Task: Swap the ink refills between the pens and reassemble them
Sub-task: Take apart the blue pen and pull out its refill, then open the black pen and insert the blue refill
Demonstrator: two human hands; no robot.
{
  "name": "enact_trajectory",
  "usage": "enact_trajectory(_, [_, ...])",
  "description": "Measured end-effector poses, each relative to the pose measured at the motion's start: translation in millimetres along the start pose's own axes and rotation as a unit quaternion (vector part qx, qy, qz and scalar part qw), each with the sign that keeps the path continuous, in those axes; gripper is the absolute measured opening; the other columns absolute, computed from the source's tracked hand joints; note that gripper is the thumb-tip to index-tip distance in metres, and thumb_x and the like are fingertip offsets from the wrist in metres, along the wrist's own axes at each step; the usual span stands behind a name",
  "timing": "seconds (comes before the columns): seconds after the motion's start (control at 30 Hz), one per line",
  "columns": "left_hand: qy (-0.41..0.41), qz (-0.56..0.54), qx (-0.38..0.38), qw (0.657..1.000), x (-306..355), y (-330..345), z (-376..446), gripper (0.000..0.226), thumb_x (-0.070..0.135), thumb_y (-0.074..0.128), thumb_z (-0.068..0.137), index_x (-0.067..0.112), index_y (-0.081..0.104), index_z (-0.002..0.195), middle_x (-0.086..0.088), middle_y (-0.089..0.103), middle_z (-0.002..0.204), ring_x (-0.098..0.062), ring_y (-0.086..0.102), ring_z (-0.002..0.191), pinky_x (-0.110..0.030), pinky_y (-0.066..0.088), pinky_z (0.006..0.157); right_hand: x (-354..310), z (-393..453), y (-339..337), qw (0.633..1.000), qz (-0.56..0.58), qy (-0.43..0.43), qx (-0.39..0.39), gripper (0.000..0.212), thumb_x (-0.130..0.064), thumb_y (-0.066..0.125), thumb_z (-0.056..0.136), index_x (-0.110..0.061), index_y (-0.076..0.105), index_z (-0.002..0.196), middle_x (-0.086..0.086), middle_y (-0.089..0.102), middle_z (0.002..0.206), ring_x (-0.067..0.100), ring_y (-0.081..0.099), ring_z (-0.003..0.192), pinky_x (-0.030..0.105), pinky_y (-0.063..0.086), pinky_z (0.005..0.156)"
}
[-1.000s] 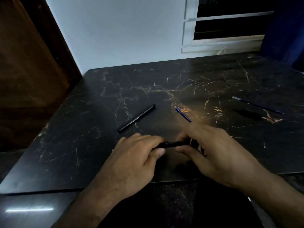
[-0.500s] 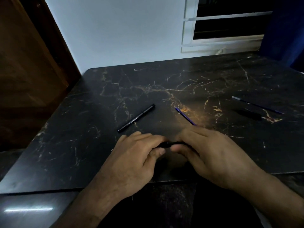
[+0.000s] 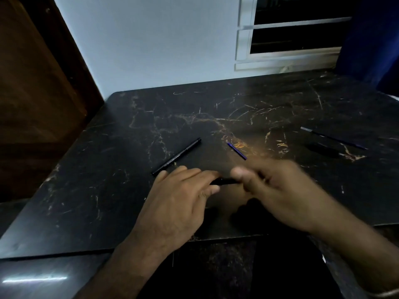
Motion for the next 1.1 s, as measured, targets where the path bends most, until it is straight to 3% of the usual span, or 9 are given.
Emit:
enact_trajectory(0.13, [-0.047, -0.033, -0.013, 0.998, -14, 5, 0, 0.04, 0.045, 0.035, 0.096, 0.036, 0.059, 0.127, 0.02, 0.065, 0.106, -0.005, 0.055, 0.105, -0.03, 0.036, 0.088, 66, 9, -72, 0.973, -0.15, 0.143, 0.099, 0.025, -0.062, 0.05, 0.081, -0.045, 0.057, 0.098, -0.014, 0.061, 0.094, 0.002, 0.054, 0.076, 0.025, 0.045, 0.063])
enact_trajectory(0.23, [-0.065, -0.048, -0.016, 0.997, -18, 7, 1, 0.042, 0.046, 0.035, 0.094, 0.037, 0.057, 0.128, 0.019, 0.066, 0.114, -0.004, 0.055, 0.111, -0.034, 0.04, 0.097, 121, 13, -101, 0.924, -0.234, 0.302, 0.016, 0.043, -0.03, 0.068, 0.086, -0.034, 0.051, 0.126, -0.003, 0.053, 0.108, 0.011, 0.047, 0.091, 0.04, 0.044, 0.078])
enact_trajectory(0.33, [-0.072, -0.082, -0.019, 0.994, -14, 10, 3, 0.037, 0.042, 0.041, 0.096, 0.037, 0.059, 0.127, 0.019, 0.066, 0.11, -0.004, 0.055, 0.107, -0.039, 0.045, 0.097, 137, 16, -95, 0.91, -0.224, 0.348, -0.013, 0.042, -0.018, 0.066, 0.089, -0.029, 0.056, 0.128, 0.004, 0.058, 0.116, 0.011, 0.046, 0.089, 0.039, 0.043, 0.079])
enact_trajectory(0.47, [-0.072, -0.093, -0.014, 0.993, -12, 8, 4, 0.034, 0.039, 0.043, 0.096, 0.038, 0.059, 0.126, 0.023, 0.064, 0.1, 0.0, 0.055, 0.1, -0.036, 0.046, 0.093, 113, 16, -94, 0.943, -0.166, 0.286, 0.026, 0.035, -0.016, 0.062, 0.093, -0.04, 0.06, 0.118, -0.001, 0.063, 0.117, 0.01, 0.053, 0.09, 0.033, 0.046, 0.079])
enact_trajectory(0.53, [-0.071, -0.098, 0.003, 0.993, -14, 4, 4, 0.035, 0.04, 0.043, 0.095, 0.037, 0.06, 0.125, 0.021, 0.066, 0.098, 0.001, 0.055, 0.097, -0.03, 0.047, 0.088, 85, 13, -86, 0.981, -0.046, 0.179, 0.053, 0.025, -0.023, 0.063, 0.092, -0.046, 0.066, 0.101, -0.011, 0.069, 0.096, 0.007, 0.064, 0.082, 0.028, 0.052, 0.07])
enact_trajectory(0.67, [-0.061, -0.116, 0.042, 0.991, -9, -3, 5, 0.031, 0.035, 0.05, 0.096, 0.033, 0.064, 0.124, 0.019, 0.068, 0.1, 0.0, 0.056, 0.098, -0.024, 0.049, 0.083, 21, 7, -38, 0.996, 0.073, -0.004, 0.041, 0.022, -0.022, 0.069, 0.087, -0.033, 0.076, 0.105, -0.016, 0.07, 0.088, 0.003, 0.067, 0.076, 0.015, 0.051, 0.066])
enact_trajectory(0.77, [-0.05, -0.097, 0.019, 0.994, -3, -3, 4, 0.036, 0.041, 0.045, 0.095, 0.035, 0.061, 0.127, 0.02, 0.066, 0.099, -0.002, 0.056, 0.096, -0.039, 0.049, 0.087, 9, 8, -18, 0.996, 0.076, -0.01, 0.055, 0.022, -0.014, 0.071, 0.088, -0.029, 0.076, 0.103, -0.017, 0.066, 0.085, 0.002, 0.064, 0.076, 0.015, 0.045, 0.069])
enact_trajectory(0.87, [-0.036, -0.072, -0.011, 0.997, -1, 1, 1, 0.036, 0.043, 0.042, 0.094, 0.036, 0.062, 0.124, 0.026, 0.058, 0.084, -0.002, 0.053, 0.088, -0.039, 0.048, 0.084, 8, 7, -4, 0.993, 0.118, -0.004, 0.012, 0.018, -0.016, 0.07, 0.088, -0.029, 0.076, 0.1, -0.016, 0.068, 0.083, 0.003, 0.065, 0.073, 0.016, 0.047, 0.068])
enact_trajectory(1.1, [-0.068, -0.117, 0.042, 0.99, -15, -7, -6, 0.028, 0.037, 0.049, 0.097, 0.036, 0.065, 0.12, 0.025, 0.064, 0.094, 0.0, 0.057, 0.097, -0.04, 0.05, 0.086, 21, 6, -23, 0.986, 0.165, 0.031, 0.013, 0.023, -0.037, 0.067, 0.081, -0.036, 0.076, 0.102, -0.016, 0.074, 0.084, 0.001, 0.067, 0.072, 0.02, 0.052, 0.067])
Point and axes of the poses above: each hand's wrist, its own z-axis towards the middle knuckle, its own y-axis out of the palm, x = y × z, the point moved 4 cm from there along z, towards the middle knuckle
